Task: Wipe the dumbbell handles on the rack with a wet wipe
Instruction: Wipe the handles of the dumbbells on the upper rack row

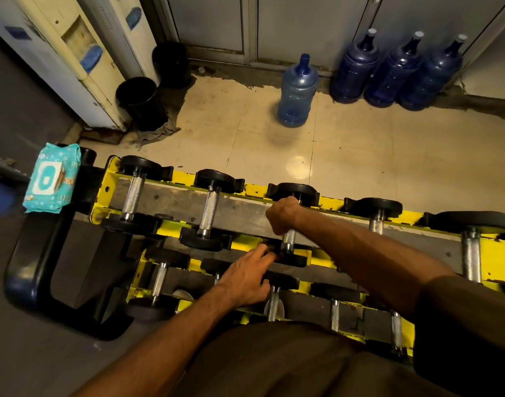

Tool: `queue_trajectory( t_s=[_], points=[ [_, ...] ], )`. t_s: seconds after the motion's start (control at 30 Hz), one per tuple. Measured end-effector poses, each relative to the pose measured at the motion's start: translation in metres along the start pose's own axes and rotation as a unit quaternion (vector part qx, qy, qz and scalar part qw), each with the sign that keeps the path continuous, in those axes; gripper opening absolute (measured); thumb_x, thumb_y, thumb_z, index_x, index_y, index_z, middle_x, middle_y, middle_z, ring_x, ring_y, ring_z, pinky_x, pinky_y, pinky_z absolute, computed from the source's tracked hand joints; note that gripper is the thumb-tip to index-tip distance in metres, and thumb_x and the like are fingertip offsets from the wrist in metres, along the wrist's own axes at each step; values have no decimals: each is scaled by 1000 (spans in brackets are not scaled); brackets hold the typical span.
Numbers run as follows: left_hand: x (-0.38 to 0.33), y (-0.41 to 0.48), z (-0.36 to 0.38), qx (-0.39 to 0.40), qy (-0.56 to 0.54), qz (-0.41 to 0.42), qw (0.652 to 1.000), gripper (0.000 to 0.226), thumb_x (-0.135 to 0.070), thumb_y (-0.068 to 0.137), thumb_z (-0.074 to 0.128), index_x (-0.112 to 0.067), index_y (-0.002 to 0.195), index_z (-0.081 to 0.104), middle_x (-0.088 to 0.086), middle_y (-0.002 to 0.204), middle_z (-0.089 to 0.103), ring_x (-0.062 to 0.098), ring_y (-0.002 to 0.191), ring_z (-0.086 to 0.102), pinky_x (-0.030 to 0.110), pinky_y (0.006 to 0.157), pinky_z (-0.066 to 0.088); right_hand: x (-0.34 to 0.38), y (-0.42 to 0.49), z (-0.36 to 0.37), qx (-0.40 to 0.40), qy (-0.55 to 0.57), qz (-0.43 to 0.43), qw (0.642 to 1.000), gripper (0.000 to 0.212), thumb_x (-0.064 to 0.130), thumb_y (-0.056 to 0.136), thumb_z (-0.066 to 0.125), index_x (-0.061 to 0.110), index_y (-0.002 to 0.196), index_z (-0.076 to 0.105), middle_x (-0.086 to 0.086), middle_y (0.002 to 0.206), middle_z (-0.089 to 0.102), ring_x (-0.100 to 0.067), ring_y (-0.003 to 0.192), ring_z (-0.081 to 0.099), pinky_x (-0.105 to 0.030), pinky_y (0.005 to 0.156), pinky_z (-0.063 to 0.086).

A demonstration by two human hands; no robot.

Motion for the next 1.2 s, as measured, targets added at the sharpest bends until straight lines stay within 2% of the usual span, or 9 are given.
queue_trajectory(
  t_s=[0.1,0.27,0.53,0.63,0.8,0.9,1.03,1.1,1.2],
  points=[
    [2,-1,2,0,-9,-8,1000,63,-23,86,64,-26,145,42,-6,138,37,13,123,46,30,95,51,10,0,4,67,24,-45,996,16,27,89,65,16,81,57,2,85,59,-17,84,59,-32,73,50],
    [2,-2,4,3,-18,-1,1000,62,-22,84,63,-23,143,44,-5,136,38,14,121,49,24,88,46,-6,-1,-5,-87,-50,37,994,15,19,100,52,15,101,67,0,88,64,-20,79,60,-30,66,48],
    [-2,0,-1,10,-13,3,1000,68,-25,85,64,-28,148,39,-4,146,34,16,128,44,35,100,51,20,4,12,41,-48,-55,997,16,32,90,67,16,93,63,3,84,57,-15,78,55,-28,62,42],
    [-1,-1,-1,9,-4,-1,1000,66,-25,87,64,-26,148,39,-5,142,34,15,127,44,33,97,52,9,-14,1,-39,31,-65,997,17,28,88,71,16,82,61,1,81,57,-17,78,58,-29,64,50],
    [-2,-2,-2,4,-9,4,1000,70,-24,88,63,-28,152,34,-6,146,30,12,132,41,29,97,50,-21,-50,28,-236,190,-19,953,20,28,93,64,16,108,69,-1,110,59,-18,93,62,-28,71,52],
    [-5,-2,-3,-1,-16,8,1000,69,-22,87,63,-26,151,37,-6,144,32,12,130,42,29,97,51,-32,-69,67,-296,439,108,841,12,24,91,68,19,102,69,4,103,62,-12,87,61,-25,70,50],
    [-4,-2,-3,2,-14,0,1000,70,-23,87,64,-26,151,36,-7,146,31,12,131,41,30,100,50,-27,-57,119,-185,781,297,517,11,6,91,65,14,86,70,-11,92,72,-15,76,68,-27,59,55],
    [-3,-2,-3,7,-11,-2,1000,70,-24,87,65,-26,150,36,-7,146,31,12,131,42,30,100,51,-28,-45,127,-130,858,309,388,17,-4,88,62,10,86,71,-16,98,70,-23,82,69,-35,69,61],
    [-3,-1,-5,13,-1,2,1000,70,-25,86,65,-25,150,37,-7,145,32,11,131,41,31,101,50,-37,-31,117,-118,895,272,334,24,-5,93,52,12,95,68,-11,100,64,-22,89,63,-34,82,59]
  ],
)
Point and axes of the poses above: each hand's wrist, its own y-axis towards the middle knuckle, its own z-axis out of the palm, x = y × z, the point moved 6 cm from there along y, towards the middle knuckle
